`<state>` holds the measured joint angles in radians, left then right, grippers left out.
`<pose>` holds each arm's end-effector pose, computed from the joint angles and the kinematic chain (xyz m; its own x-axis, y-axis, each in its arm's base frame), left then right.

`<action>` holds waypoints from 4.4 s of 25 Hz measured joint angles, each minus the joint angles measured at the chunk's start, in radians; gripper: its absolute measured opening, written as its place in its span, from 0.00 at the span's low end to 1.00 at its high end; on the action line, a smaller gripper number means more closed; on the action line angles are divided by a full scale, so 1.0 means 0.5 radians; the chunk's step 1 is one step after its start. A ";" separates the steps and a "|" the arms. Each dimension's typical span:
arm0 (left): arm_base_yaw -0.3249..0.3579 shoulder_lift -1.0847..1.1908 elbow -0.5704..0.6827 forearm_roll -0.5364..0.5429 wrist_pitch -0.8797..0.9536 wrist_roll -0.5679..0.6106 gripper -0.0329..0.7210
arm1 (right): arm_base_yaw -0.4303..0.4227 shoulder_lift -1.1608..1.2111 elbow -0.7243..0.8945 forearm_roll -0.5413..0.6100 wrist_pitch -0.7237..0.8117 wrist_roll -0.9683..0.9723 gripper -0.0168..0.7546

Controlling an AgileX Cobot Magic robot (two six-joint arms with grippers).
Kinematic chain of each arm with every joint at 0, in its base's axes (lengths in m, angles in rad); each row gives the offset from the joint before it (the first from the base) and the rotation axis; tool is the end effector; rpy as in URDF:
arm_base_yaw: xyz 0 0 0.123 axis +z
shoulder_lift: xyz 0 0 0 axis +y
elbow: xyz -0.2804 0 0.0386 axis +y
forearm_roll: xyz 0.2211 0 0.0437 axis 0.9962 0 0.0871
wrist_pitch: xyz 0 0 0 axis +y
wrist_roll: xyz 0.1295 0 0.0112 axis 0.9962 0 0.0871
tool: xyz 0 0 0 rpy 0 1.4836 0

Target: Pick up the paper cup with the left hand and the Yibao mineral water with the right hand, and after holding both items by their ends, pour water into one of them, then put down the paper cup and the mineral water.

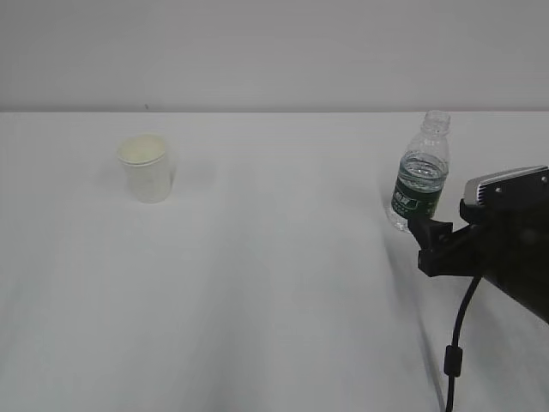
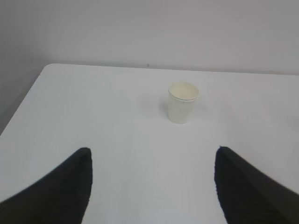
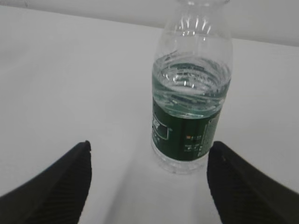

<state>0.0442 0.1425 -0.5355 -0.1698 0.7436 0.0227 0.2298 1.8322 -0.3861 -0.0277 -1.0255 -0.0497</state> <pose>0.0409 -0.0131 0.2932 -0.2587 -0.1135 -0.9593 0.0403 0.9909 -0.1281 0.2947 0.0721 0.1273 -0.3022 -0.1364 -0.9434 -0.2694 0.9616 -0.0528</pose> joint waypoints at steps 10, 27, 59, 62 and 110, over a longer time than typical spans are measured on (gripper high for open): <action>0.000 0.000 0.000 0.000 0.000 0.000 0.82 | 0.000 0.195 -0.068 0.000 -0.099 0.000 0.78; 0.000 0.000 0.000 0.000 0.000 0.000 0.82 | 0.000 0.306 -0.218 0.007 -0.104 -0.005 0.78; 0.000 0.000 0.004 -0.004 -0.001 0.000 0.82 | 0.000 0.518 -0.508 0.209 0.000 -0.137 0.78; 0.000 0.000 0.004 -0.004 -0.001 0.000 0.82 | 0.000 0.533 -0.526 0.209 0.000 -0.137 0.78; 0.000 0.000 0.004 -0.034 0.056 0.000 0.82 | 0.000 0.689 -0.800 0.317 0.074 -0.209 0.78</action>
<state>0.0442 0.1425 -0.5337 -0.1870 0.7714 0.0227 0.2298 2.1766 -0.7859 0.1306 -0.9887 -0.1544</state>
